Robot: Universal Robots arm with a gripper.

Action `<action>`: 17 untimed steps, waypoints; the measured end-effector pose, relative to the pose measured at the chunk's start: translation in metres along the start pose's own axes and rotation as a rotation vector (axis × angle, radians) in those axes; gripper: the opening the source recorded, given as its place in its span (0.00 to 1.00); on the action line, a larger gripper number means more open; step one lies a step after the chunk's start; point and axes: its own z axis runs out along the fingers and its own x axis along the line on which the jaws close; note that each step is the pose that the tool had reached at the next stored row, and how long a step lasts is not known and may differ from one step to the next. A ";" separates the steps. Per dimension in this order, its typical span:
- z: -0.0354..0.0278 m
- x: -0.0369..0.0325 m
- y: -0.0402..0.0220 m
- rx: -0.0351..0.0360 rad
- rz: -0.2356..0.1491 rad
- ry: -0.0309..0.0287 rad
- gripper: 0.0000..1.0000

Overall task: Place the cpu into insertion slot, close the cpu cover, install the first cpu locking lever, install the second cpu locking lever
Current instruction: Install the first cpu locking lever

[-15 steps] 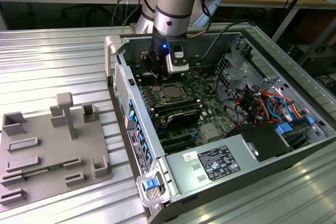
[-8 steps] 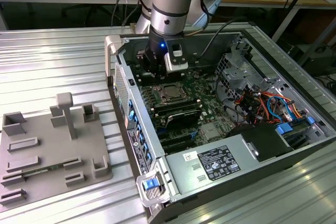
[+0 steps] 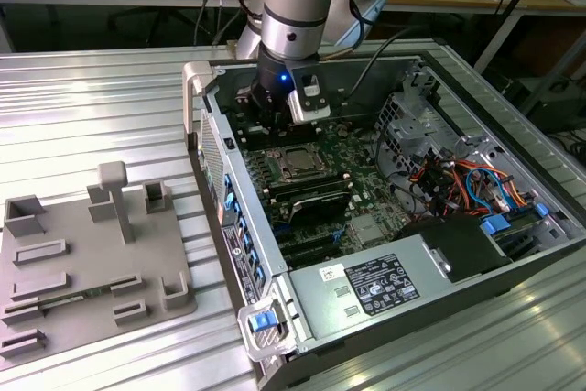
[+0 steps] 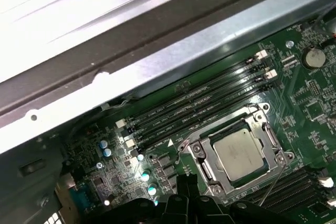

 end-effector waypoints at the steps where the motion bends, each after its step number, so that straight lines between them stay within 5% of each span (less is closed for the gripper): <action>1: 0.0001 0.0002 0.0004 -0.0006 -0.012 0.0002 0.11; 10: -0.0002 0.0048 0.0008 -0.0034 -0.092 0.0015 0.11; 17: -0.0002 0.0079 0.0050 -0.0036 -0.098 0.0016 0.11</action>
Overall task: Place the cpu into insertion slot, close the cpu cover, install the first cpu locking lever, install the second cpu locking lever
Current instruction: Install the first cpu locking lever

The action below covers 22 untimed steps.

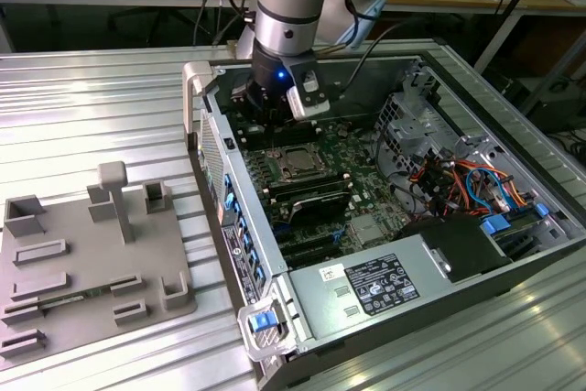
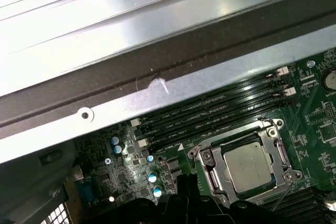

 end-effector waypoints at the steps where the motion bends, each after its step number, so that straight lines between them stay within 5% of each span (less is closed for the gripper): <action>1: 0.0001 0.0003 0.0010 -0.0001 -0.002 0.0000 0.11; 9: 0.0011 -0.0035 0.0081 -0.0010 -0.028 0.0005 0.11; 17: 0.0016 0.0056 0.0059 -0.0040 -0.059 0.0016 0.11; 22: 0.0037 -0.0075 0.0118 -0.0043 -0.074 0.0027 0.11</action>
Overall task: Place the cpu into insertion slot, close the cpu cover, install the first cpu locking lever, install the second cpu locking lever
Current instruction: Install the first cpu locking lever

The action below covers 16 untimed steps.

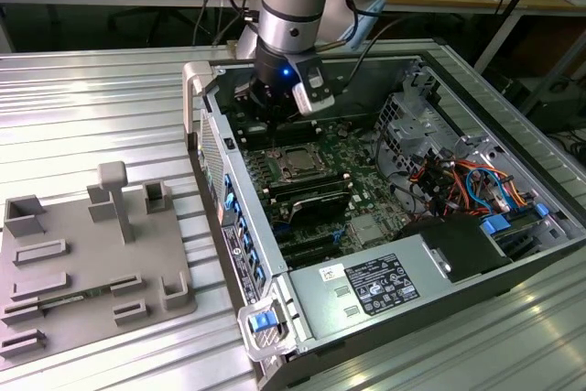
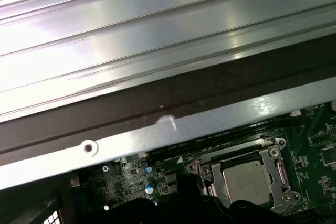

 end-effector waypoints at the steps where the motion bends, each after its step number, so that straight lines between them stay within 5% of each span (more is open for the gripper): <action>1: 0.0004 -0.0035 0.0011 0.0000 -0.002 0.0004 0.11; 5: 0.0016 -0.0142 0.0043 -0.0002 -0.013 0.0011 0.11; 10: 0.0028 -0.0185 0.0055 -0.0037 -0.114 0.0029 0.11; 16: 0.0060 -0.0264 0.0076 -0.0043 -0.134 0.0033 0.11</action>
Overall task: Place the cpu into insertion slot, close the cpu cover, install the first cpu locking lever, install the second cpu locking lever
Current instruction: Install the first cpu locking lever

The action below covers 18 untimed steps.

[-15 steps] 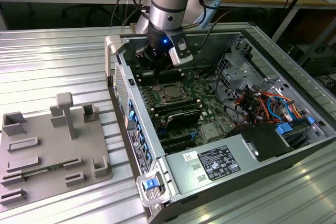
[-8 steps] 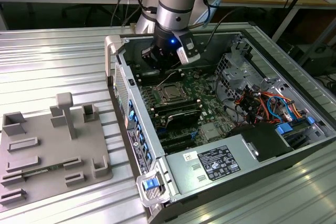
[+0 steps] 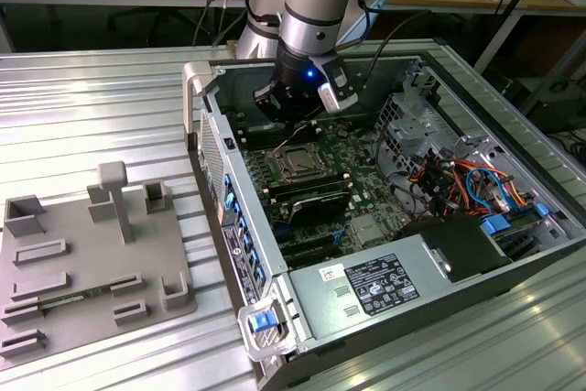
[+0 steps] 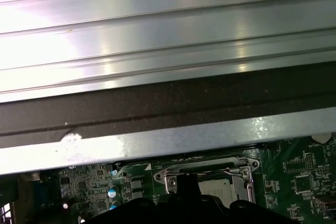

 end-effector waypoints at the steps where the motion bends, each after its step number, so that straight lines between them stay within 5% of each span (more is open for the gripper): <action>1: 0.0001 0.0000 0.0000 -0.0001 -0.001 0.0000 0.11; 13: 0.0006 -0.0015 0.0004 -0.0007 -0.012 0.0001 0.11; 18: 0.0020 -0.0031 0.0007 -0.0029 -0.082 0.0013 0.11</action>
